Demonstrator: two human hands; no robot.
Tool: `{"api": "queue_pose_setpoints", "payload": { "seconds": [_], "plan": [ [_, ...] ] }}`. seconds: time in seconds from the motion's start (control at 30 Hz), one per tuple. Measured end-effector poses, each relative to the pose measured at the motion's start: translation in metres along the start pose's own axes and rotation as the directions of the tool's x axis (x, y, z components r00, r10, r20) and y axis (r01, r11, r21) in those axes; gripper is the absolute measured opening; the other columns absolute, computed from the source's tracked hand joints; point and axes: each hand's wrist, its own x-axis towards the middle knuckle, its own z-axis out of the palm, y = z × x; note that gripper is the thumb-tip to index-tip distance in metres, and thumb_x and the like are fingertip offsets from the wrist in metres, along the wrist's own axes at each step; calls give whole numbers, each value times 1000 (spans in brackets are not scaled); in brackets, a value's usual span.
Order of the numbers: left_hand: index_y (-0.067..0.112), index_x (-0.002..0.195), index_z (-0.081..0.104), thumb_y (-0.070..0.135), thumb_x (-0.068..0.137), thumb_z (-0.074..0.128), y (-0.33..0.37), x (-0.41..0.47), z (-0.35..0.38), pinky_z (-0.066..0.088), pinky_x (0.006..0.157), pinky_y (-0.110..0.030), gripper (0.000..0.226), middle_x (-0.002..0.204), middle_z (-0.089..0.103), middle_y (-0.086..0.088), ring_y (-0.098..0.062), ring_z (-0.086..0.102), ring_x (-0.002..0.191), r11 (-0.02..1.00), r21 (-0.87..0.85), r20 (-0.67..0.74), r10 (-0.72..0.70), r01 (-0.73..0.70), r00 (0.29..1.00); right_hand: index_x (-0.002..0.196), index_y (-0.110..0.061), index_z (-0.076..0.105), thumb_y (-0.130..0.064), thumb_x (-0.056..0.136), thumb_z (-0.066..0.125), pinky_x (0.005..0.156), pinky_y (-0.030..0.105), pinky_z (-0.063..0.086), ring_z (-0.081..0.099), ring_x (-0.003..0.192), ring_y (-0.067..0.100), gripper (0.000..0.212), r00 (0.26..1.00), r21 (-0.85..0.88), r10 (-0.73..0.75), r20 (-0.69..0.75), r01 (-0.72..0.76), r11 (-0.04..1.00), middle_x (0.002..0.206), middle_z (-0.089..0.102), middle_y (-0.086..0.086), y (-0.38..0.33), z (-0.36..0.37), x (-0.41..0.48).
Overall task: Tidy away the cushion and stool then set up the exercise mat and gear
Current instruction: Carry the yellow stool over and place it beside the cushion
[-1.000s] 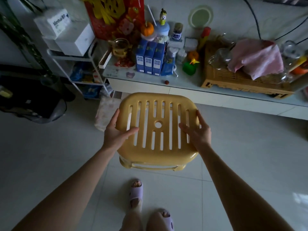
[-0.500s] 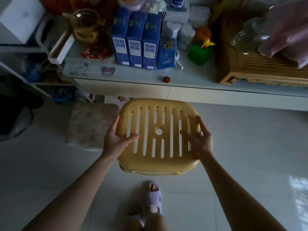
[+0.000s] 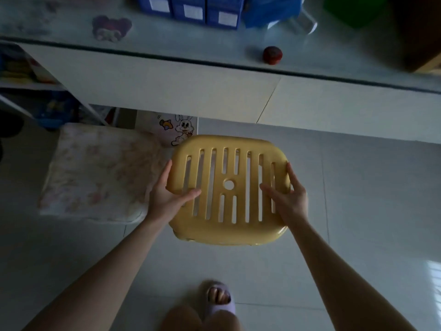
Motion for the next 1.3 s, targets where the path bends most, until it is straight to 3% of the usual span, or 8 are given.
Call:
{"api": "queue_pose_setpoints", "payload": {
  "seconds": [0.27,0.53,0.83,1.07,1.3],
  "plan": [
    [29,147,25,26,58,86,-40,31,21,28,113,-44,108,151,32,0,-19,29,139,999,26,-20,26,-26,999,147,-30,31,-34,69,81,84,26,45,52,98,5,93,1000,13,-12,-9,12,1000,114,50,-14,45,23,27],
    [33,147,25,26,61,86,-60,42,23,26,114,-46,106,153,30,0,-18,25,141,999,42,-30,30,-29,999,146,-32,31,-38,68,82,98,39,44,53,119,19,93,999,-18,-11,-33,11,1000,133,55,-2,64,36,32],
    [32,147,23,25,64,85,-63,44,20,22,116,-43,104,154,26,1,-18,20,142,997,63,-8,53,-52,999,146,-33,31,-38,67,82,99,44,45,54,121,24,94,999,-3,18,-40,-18,1000,136,54,0,68,41,28],
    [35,149,10,35,66,82,-54,31,15,21,115,-48,110,158,16,0,-21,16,144,996,92,38,-10,7,999,149,-32,25,-38,72,79,101,42,41,47,127,24,93,998,-25,65,-9,-65,998,142,48,3,50,36,15],
    [34,148,17,48,54,85,16,-40,-12,27,113,-51,117,156,22,-2,-22,22,142,997,58,103,-48,42,994,147,-28,32,-41,75,77,100,43,40,46,128,22,86,994,-29,89,-57,-90,995,147,43,0,-20,0,-46]
  ]
}}
